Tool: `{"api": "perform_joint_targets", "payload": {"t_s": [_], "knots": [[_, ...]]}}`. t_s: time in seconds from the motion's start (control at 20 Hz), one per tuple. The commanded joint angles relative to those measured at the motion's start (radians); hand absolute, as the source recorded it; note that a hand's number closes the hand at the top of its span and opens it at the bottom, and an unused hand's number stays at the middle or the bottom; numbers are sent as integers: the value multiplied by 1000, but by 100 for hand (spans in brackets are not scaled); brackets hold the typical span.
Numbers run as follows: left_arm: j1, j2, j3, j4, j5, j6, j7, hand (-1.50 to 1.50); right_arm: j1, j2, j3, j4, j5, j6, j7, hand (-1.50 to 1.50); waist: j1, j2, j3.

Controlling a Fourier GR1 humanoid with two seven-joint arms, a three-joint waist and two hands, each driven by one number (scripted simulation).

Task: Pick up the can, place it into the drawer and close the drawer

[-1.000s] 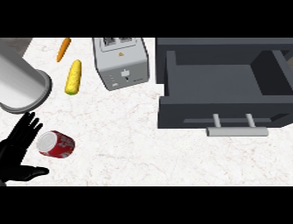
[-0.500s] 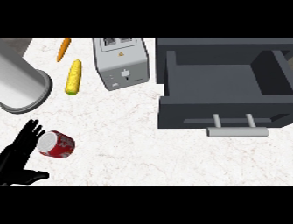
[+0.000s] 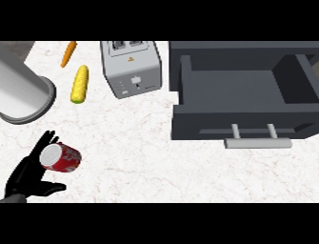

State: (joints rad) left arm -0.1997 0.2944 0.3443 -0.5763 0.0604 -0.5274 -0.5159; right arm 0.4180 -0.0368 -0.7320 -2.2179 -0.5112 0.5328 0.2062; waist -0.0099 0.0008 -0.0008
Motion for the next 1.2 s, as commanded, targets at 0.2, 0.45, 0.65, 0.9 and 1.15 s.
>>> {"api": "perform_joint_targets", "payload": {"t_s": [0.2,0.45,0.65,0.9,1.15], "knots": [[-64,-34,3,30,61,-6,56,-150,-8,35,-7,-24,-8,25,29,-150,5,-1,1],[-141,24,15,89,110,-152,130,150,20,36,34,-31,-3,-18,14,-150,0,-1,0],[-86,-48,-27,17,93,-124,37,150,17,35,-7,-27,-26,42,27,-150,2,-2,1],[-136,-52,-34,-78,152,-178,130,150,13,36,13,-75,-37,-19,87,-150,6,-3,1],[-96,-202,-18,-240,205,62,197,150,-3,20,-36,-13,-48,-12,33,-150,13,-6,2]]}}
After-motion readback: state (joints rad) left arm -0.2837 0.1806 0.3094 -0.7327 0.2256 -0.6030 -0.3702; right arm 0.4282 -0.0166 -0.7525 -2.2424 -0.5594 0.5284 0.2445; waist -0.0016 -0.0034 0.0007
